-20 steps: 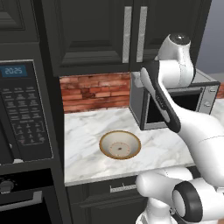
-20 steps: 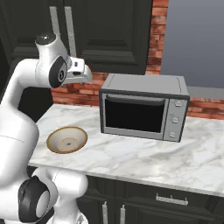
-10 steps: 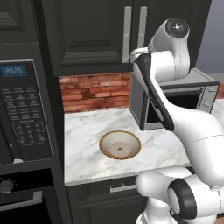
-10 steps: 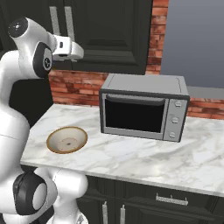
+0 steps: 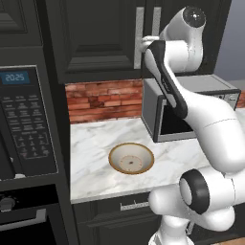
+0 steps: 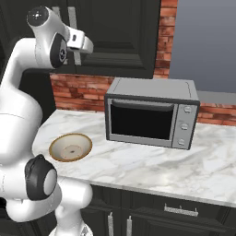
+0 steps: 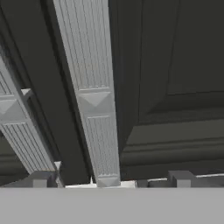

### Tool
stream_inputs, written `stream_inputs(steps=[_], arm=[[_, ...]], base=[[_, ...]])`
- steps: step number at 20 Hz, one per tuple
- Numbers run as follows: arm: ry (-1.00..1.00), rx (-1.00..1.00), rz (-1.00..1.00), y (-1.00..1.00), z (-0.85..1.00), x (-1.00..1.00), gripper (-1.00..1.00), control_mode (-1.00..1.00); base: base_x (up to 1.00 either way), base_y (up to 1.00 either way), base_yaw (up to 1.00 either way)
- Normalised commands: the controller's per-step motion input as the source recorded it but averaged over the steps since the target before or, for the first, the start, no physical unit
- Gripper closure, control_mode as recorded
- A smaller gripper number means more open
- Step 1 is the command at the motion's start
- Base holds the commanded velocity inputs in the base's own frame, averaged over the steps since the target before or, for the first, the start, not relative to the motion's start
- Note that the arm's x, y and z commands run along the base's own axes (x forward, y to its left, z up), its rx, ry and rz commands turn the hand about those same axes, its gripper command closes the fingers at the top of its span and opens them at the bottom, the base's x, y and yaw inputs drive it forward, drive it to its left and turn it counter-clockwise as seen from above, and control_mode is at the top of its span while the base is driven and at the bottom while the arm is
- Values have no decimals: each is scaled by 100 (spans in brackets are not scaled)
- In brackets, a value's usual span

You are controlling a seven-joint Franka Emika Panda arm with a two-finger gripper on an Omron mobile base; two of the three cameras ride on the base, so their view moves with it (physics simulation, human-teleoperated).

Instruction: Open the cabinet and setup a tea strainer by placing it in the bowl upright.

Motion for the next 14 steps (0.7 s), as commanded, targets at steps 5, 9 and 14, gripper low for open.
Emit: stream_inputs(steps=[5,9,14], arm=[[3,0,2,0,-8,52,-100,-100],[0,-4,0,0,-17,44,-100,-100],[-2,-1,0,0,-17,48,-100,-100]], base=[[0,0,0],[0,0,0],[0,0,0]])
